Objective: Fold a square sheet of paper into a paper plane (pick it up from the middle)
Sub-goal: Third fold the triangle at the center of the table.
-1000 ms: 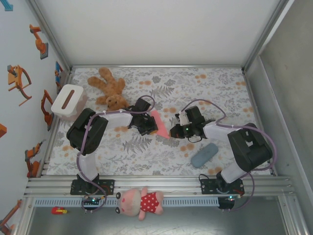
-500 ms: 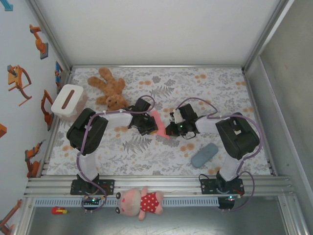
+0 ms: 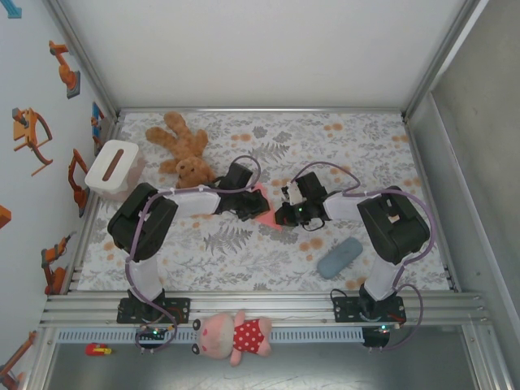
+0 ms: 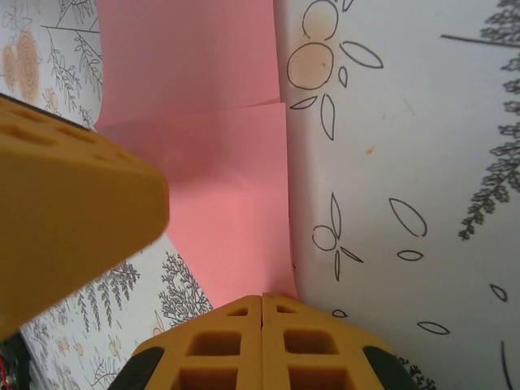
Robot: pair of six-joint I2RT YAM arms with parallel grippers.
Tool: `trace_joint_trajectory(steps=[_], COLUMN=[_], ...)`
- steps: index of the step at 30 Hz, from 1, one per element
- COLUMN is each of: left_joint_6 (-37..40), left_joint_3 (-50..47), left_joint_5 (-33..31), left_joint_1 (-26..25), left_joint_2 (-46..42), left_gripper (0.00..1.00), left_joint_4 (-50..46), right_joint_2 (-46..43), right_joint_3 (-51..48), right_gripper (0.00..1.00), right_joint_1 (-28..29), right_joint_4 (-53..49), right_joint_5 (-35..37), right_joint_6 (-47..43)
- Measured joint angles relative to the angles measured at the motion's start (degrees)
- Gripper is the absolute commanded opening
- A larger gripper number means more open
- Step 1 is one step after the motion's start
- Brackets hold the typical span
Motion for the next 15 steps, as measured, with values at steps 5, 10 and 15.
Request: trace_joint_trajectory(steps=[5,10,15], left_joint_6=[-1.27,-1.51,-1.44], left_joint_3=[-1.62,-3.28,-4.68], left_joint_5=[0.09,-1.03,-2.05], left_joint_1=[-0.68,-0.74,-0.74], left_joint_2=[0.61,1.01,1.05], left_gripper=[0.12,0.12,0.12], left_joint_4=[3.41,4.81,6.23], right_joint_2=[0.0,0.0,0.0], right_joint_3=[0.02,0.42,0.5], right_gripper=[0.0,0.0,0.0], right_joint_1=[0.02,0.15,0.28], right_joint_4=[-0.11,-0.92,-1.27], right_joint_5=[0.17,0.59,1.09], right_joint_6=[0.07,0.2,1.03])
